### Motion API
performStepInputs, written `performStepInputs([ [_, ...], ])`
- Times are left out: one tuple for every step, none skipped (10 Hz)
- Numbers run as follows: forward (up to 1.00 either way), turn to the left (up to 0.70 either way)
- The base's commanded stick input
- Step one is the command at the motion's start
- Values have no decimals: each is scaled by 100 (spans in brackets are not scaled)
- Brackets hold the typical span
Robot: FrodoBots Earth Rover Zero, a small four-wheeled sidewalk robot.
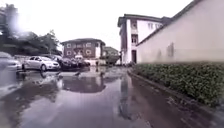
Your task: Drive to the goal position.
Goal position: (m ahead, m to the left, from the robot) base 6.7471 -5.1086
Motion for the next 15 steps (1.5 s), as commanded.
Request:
performStepInputs([
  [70, 0],
  [70, 0],
  [70, 0],
  [70, 0],
  [70, 0],
  [70, 0],
  [70, 0],
  [70, 0],
  [70, 0],
  [70, 0],
  [70, 0],
  [70, 0],
  [70, 0],
  [70, 0],
  [70, 0],
])
